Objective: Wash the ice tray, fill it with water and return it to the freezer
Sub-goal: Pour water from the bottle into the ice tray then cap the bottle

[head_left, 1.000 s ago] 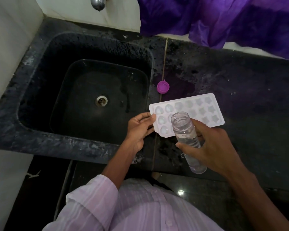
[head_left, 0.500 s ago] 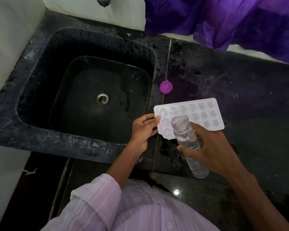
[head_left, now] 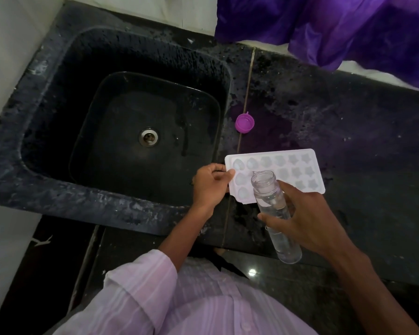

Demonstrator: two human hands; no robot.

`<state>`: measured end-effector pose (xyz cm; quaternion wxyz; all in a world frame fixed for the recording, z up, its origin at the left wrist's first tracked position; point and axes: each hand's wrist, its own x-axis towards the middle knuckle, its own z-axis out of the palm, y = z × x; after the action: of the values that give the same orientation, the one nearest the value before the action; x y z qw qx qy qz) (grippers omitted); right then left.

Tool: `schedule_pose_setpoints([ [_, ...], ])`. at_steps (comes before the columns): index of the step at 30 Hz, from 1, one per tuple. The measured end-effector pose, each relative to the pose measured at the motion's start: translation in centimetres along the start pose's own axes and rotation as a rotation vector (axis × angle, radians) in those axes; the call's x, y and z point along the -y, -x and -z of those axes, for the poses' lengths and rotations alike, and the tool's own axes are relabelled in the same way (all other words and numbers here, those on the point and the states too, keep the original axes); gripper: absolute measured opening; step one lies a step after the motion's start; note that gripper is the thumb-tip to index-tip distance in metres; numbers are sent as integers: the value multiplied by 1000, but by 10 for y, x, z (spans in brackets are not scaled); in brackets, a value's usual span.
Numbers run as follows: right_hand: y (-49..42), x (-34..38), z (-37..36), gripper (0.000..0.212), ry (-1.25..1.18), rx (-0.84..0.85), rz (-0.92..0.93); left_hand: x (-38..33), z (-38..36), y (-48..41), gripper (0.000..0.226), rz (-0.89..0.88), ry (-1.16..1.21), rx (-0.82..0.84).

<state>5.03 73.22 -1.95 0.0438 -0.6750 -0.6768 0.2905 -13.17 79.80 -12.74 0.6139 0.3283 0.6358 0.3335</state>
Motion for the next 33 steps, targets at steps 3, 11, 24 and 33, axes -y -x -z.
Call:
schedule_pose_setpoints([
  [3, -1, -1, -1, 69, 9, 10, 5, 1, 3, -4, 14, -103, -231, -30],
  [11, -4, -1, -3, 69, -1, 29, 12, 4, 12, -15, 13, -182, -434, -10],
  [24, -14, 3, 2, 61, -5, 21, 18, -5, 17, -12, 7, -430, -410, -109],
  [33, -23, 1, 2, 76, 20, 43, 7, -5, 14, -19, 17, -373, -312, -70],
])
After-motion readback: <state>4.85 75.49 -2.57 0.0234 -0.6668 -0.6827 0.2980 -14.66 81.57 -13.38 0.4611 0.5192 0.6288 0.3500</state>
